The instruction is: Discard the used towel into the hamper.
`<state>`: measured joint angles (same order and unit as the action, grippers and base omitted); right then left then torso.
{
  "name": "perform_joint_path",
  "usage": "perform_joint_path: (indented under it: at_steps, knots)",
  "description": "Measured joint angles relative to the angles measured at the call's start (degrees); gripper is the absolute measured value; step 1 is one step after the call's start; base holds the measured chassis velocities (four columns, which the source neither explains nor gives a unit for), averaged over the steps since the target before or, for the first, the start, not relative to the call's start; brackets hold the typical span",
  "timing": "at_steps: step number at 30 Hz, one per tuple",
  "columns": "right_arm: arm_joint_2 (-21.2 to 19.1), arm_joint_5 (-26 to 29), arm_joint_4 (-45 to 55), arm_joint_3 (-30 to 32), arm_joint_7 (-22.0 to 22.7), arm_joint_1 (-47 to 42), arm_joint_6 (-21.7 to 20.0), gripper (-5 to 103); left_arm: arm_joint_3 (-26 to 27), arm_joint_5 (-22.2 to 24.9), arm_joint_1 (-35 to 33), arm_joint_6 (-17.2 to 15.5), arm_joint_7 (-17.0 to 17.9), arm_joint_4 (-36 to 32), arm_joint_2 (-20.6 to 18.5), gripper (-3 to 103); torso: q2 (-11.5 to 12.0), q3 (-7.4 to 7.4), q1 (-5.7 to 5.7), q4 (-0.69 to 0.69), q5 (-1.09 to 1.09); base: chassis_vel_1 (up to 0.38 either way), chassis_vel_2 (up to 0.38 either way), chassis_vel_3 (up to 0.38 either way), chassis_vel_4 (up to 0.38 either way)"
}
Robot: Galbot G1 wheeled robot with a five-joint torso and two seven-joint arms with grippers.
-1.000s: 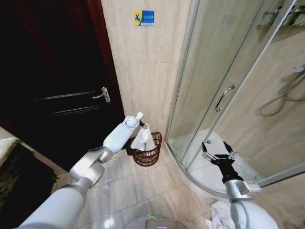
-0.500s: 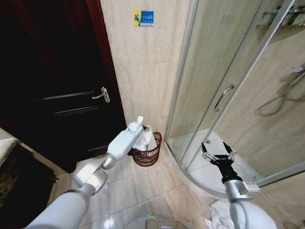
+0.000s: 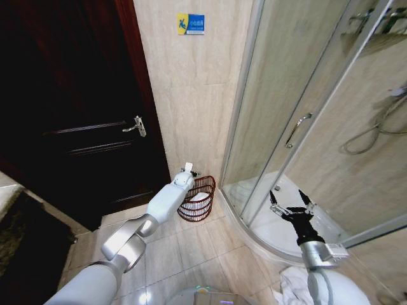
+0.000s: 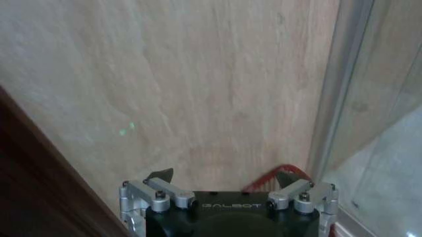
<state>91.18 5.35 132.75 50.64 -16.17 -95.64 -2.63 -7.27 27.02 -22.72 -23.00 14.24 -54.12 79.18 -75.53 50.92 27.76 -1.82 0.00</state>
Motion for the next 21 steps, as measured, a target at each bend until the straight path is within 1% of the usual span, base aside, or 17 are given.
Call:
perform_joint_path:
  at_steps: [2,3,4,5,6,7,8,10,11,12,14,15,16,18,19,20,21]
  knots:
    - [0.04,0.51,0.41,0.06,0.34,-0.20,-0.10,100,1.59,-2.73,-3.22,4.35,-0.25,-4.61,-1.48,100,0.00,0.00,0.00,0.01,-0.01,0.000,0.000,0.000,0.000]
    - [0.04,0.65,0.46,0.10,0.41,-0.24,-0.16,100,2.33,-3.85,-4.77,5.95,-0.16,-6.94,-2.17,100,0.00,0.00,0.00,0.02,-0.02,0.000,0.000,0.000,0.000]
    - [0.04,0.65,0.46,0.10,0.41,-0.24,-0.16,100,2.33,-3.85,-4.77,5.95,-0.16,-6.94,-2.17,100,0.00,0.00,0.00,0.02,-0.02,0.000,0.000,0.000,0.000]
    - [0.04,0.76,0.46,0.17,0.50,-0.24,-0.21,100,3.75,-5.52,-7.16,7.68,0.14,-10.63,-3.24,100,0.00,0.00,0.00,0.02,-0.02,0.000,0.000,0.000,0.000]
    - [0.08,0.93,0.46,0.19,0.64,-0.23,-0.28,100,5.42,-6.94,-9.90,8.82,0.54,-14.49,-4.40,100,0.00,-0.01,0.00,0.03,0.01,0.000,0.000,0.000,0.000]
    - [0.09,1.07,0.46,0.18,0.81,-0.24,-0.39,100,6.77,-8.43,-12.37,9.52,0.89,-17.67,-5.34,100,0.00,-0.01,-0.01,0.02,-0.01,0.000,0.000,0.000,0.000]
    - [0.09,1.07,0.46,0.18,0.81,-0.24,-0.39,100,6.77,-8.43,-12.37,9.52,0.89,-17.67,-5.34,100,0.00,-0.01,-0.01,0.02,-0.01,0.000,0.000,0.000,0.000]
    - [0.08,1.35,0.47,0.06,0.97,-0.35,-0.60,100,11.72,-12.99,-18.49,10.81,2.20,-25.27,-7.30,100,0.00,0.00,-0.01,0.00,-0.01,0.000,0.000,0.000,0.000]
    - [0.08,1.35,0.47,0.06,0.97,-0.35,-0.60,100,11.72,-12.99,-18.49,10.81,2.20,-25.27,-7.30,100,0.00,0.00,-0.01,0.00,-0.01,0.000,0.000,0.000,0.000]
    - [0.08,1.39,0.47,-0.02,0.97,-0.37,-0.64,100,13.58,-13.77,-20.67,11.15,3.41,-28.04,-7.85,100,0.00,-0.01,-0.01,0.00,0.01,0.000,0.000,0.000,0.000]
    - [0.22,1.43,0.45,-0.17,0.98,-0.44,-0.67,100,18.24,-14.05,-25.03,11.19,5.31,-33.22,-8.52,100,0.00,0.00,-0.01,0.02,-0.05,0.000,0.000,0.000,0.000]
    - [0.22,1.43,0.45,-0.17,0.98,-0.44,-0.67,100,18.24,-14.05,-25.03,11.19,5.31,-33.22,-8.52,100,0.00,0.00,-0.01,0.02,-0.05,0.000,0.000,0.000,0.000]
    - [0.31,1.59,0.43,-0.25,1.01,-0.50,-0.67,100,21.54,-13.55,-27.61,11.20,5.79,-36.11,-8.91,100,0.00,-0.01,-0.01,0.02,0.00,0.000,0.000,0.000,0.000]
    - [0.23,2.33,0.65,-0.38,1.67,-0.86,-1.38,100,26.83,-12.30,-32.55,11.32,6.17,-41.45,-9.33,100,0.00,0.00,0.00,0.01,-0.01,0.000,0.000,0.000,0.000]
    - [0.23,2.33,0.65,-0.38,1.67,-0.86,-1.38,100,26.83,-12.30,-32.55,11.32,6.17,-41.45,-9.33,100,0.00,0.00,0.00,0.01,-0.01,0.000,0.000,0.000,0.000]
    - [0.05,2.76,1.09,-0.37,2.13,-1.03,-2.23,100,29.80,-12.24,-35.37,11.77,6.21,-44.36,-9.46,100,0.00,-0.01,0.00,0.01,-0.02,0.000,0.000,0.000,0.000]
    - [-0.09,3.01,1.32,-0.34,2.46,-1.07,-2.77,100,31.87,-12.50,-37.94,12.50,5.81,-46.71,-9.47,100,0.00,-0.01,-0.01,0.04,0.01,0.000,0.000,0.000,0.000]
